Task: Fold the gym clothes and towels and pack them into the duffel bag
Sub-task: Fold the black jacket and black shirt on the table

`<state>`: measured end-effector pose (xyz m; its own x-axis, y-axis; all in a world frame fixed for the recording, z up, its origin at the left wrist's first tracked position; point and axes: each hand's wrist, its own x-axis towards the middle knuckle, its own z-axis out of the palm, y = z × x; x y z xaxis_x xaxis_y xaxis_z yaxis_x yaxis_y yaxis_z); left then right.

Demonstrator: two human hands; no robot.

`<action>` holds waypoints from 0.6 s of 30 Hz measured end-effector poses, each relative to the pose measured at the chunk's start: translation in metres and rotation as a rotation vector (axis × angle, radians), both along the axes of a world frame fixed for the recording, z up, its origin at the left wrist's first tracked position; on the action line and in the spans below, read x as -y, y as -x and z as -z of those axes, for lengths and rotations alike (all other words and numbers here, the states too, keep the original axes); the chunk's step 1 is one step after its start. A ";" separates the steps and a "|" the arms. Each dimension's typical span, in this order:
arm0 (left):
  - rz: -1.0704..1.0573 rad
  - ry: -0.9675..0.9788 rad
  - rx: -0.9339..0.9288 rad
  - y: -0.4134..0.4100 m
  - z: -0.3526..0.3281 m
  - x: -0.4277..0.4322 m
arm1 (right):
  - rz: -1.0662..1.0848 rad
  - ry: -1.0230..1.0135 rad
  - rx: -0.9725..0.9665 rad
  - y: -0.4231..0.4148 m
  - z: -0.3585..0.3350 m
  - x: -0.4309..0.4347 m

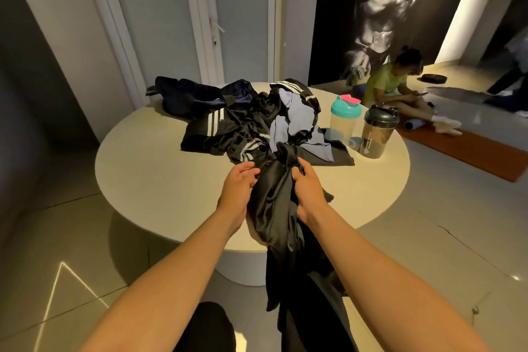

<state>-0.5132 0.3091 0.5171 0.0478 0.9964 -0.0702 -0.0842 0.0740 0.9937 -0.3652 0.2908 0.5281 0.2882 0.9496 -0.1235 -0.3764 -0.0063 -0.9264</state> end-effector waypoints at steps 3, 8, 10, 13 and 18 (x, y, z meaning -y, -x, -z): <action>0.031 0.099 -0.018 0.011 0.002 -0.010 | -0.065 -0.017 -0.135 0.015 -0.008 -0.009; 0.251 0.294 0.292 0.013 -0.012 0.003 | -0.108 -0.076 -0.091 0.033 -0.020 -0.019; 0.173 0.276 0.297 0.018 -0.013 0.004 | -0.085 -0.099 0.064 0.037 -0.022 -0.017; -0.094 0.085 0.028 0.031 -0.015 -0.004 | -0.007 -0.135 0.417 0.037 -0.019 -0.015; -0.594 -0.253 -0.293 0.075 -0.039 -0.014 | 0.231 -0.023 0.858 0.009 -0.002 -0.027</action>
